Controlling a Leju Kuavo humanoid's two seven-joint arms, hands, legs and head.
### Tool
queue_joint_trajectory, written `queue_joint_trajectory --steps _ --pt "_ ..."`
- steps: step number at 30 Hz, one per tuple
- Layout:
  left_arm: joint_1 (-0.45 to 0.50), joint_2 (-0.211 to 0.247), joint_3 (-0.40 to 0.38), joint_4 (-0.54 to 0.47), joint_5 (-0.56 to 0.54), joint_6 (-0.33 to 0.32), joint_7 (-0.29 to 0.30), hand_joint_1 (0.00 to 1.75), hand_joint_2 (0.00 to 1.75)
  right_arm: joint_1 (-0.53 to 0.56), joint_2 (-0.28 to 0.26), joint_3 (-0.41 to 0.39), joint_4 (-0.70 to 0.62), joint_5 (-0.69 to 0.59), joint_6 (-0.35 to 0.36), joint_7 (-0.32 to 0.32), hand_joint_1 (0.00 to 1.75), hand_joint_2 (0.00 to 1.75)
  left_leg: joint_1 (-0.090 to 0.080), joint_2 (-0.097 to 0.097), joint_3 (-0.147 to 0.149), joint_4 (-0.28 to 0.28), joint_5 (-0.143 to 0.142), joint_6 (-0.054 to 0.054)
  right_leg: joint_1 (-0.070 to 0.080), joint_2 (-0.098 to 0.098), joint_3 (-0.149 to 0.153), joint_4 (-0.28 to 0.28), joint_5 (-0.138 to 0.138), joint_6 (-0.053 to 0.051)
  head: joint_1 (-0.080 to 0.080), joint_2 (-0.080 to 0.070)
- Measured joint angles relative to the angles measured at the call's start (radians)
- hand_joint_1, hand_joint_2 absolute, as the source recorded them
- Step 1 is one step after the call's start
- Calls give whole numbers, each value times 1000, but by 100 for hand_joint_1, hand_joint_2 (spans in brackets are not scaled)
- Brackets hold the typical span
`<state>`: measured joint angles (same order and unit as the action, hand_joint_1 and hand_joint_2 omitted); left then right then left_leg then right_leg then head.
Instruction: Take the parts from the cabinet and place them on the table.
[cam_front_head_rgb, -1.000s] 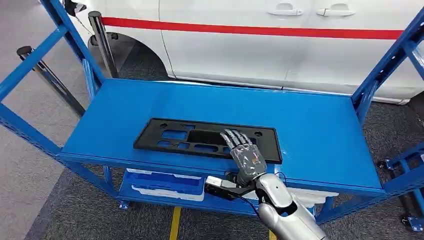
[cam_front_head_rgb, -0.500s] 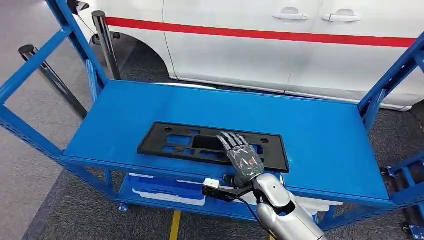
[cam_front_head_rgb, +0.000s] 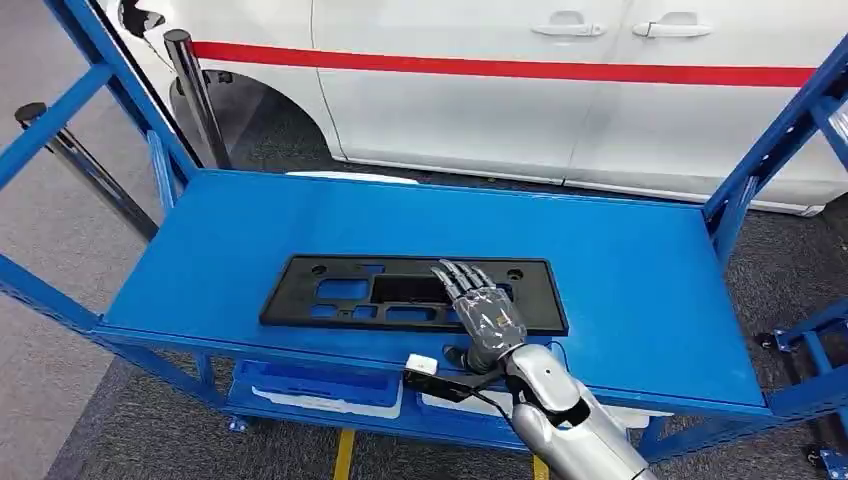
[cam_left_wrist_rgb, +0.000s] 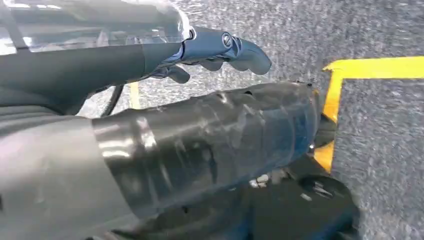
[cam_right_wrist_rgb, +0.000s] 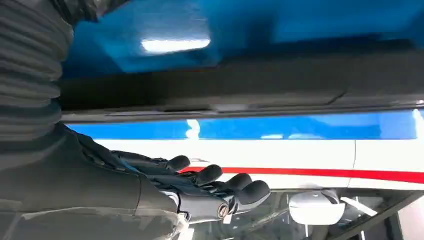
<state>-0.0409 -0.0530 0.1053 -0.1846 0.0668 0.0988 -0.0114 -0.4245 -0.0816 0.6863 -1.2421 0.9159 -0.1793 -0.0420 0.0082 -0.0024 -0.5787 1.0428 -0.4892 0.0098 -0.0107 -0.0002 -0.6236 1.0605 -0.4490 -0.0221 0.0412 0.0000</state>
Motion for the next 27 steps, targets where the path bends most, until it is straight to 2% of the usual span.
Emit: queue_joint_trajectory --steps 1,3,4,5,6,7,8,9,10,11,12,14,15,16,17,19,20,21,22,23,24,25,27 --pt "-1 0 0 0 0 0 0 0 0 0 0 0 2 0 2 0 171 175 -8 -1 -7 0 -41 2 -1 0 -5 0 3 7 -1 0" --pt "-2 -1 0 0 -2 -1 0 0 0 1 0 3 2 0 5 0 171 175 -9 -2 -6 -3 6 12 -1 0 -3 -1 0 21 -1 0" --pt "0 -1 0 0 -2 -1 0 0 0 0 0 4 2 0 5 0 171 175 -8 -2 -2 -10 12 17 1 0 1 -4 1 28 -1 0" --pt "2 -4 0 0 -3 -1 0 0 0 -1 -1 4 3 0 5 0 171 175 3 4 13 -26 26 22 -1 0 0 9 -8 33 -1 0" --pt "1 -4 0 0 -3 -1 0 0 0 -3 -1 4 4 0 5 0 171 175 3 4 15 -33 31 31 2 0 -14 35 -34 37 0 0" --pt "-1 -4 0 0 -3 -1 0 0 0 -3 -1 5 5 0 5 0 171 175 2 5 13 -34 33 34 1 1 -37 85 -68 37 -1 0" --pt "-2 -4 1 0 -3 -1 0 0 0 -2 -1 5 7 0 5 0 171 175 2 5 10 -32 33 35 0 1 -76 171 -112 40 0 0" --pt "-1 -4 1 0 -3 -2 0 0 0 1 -1 7 10 0 5 0 171 175 0 5 9 -31 32 35 -1 0 -109 243 -139 43 0 0" --pt "-1 -4 1 0 -3 -2 0 0 0 3 -2 8 13 0 6 0 171 175 0 4 8 -30 32 36 -2 0 -128 281 -144 45 0 0" --pt "-1 -4 1 0 -3 -2 0 0 0 2 -2 9 14 0 6 0 171 175 0 4 9 -28 30 34 -3 0 -123 269 -122 47 0 0" --pt "-1 -4 1 0 -3 -2 0 0 0 2 -2 10 14 0 5 0 171 175 0 3 10 -26 27 33 -4 0 -99 218 -86 46 0 0" --pt "0 -6 1 0 -3 -2 0 0 0 -3 -2 10 14 0 5 0 171 175 1 2 14 -19 19 27 -5 0 -11 45 -1 42 0 0" --pt "0 -6 1 0 -3 -2 0 0 0 -7 -2 10 15 1 5 0 171 175 -1 1 12 -16 16 21 -4 0 11 7 -14 35 0 0" --pt "-3 -6 1 0 -3 -2 0 0 0 -10 -1 11 14 2 5 0 171 175 -7 0 9 -7 12 15 0 1 11 -7 -11 31 -2 0" --pt "-4 -6 1 0 -3 -2 0 0 0 -11 -1 13 14 3 5 -1 171 175 -6 0 10 -12 13 12 0 1 10 -5 -11 29 -1 0" --pt "-4 -6 1 0 -3 -2 0 0 0 -15 -1 16 14 3 3 -2 169 175 -3 0 15 -19 14 0 5 1 13 -8 -12 16 0 0" --pt "-4 -6 1 0 -3 -2 0 0 0 -18 -1 16 13 4 3 -2 166 175 -2 0 12 -15 7 -6 -4 -1 20 -19 -6 7 -1 0" --pt "-3 -6 1 0 -3 -2 0 0 0 -19 -1 16 13 4 5 -2 164 175 0 0 8 8 -12 -12 -5 -2 24 -24 -5 2 -1 0" --pt "-3 -6 1 0 -3 -2 0 0 0 -19 -1 16 13 4 5 -2 162 175 1 0 -16 62 -47 -16 -6 -3 24 -25 -4 -1 -3 0" --pt "-3 -6 1 0 -3 -2 0 0 0 -18 -1 17 13 5 6 -2 168 175 4 0 -54 139 -87 -21 -5 -4 22 -24 -4 -2 -2 0" --pt "-3 -6 1 0 -3 -2 -1 0 0 -18 -1 17 14 5 7 -2 166 175 6 0 -91 218 -121 -24 -4 -5 21 -24 -4 -2 -2 0" --pt "-2 -6 1 0 -3 -3 -1 0 0 -18 -1 18 14 5 8 -2 168 175 6 0 -110 258 -132 -26 -4 -5 21 -24 -4 -2 -2 0" --pt "-2 -6 1 0 -3 -3 -1 0 0 -18 -1 18 14 5 8 -2 168 175 6 0 -110 258 -132 -26 -4 -5 21 -24 -4 -2 -2 0"
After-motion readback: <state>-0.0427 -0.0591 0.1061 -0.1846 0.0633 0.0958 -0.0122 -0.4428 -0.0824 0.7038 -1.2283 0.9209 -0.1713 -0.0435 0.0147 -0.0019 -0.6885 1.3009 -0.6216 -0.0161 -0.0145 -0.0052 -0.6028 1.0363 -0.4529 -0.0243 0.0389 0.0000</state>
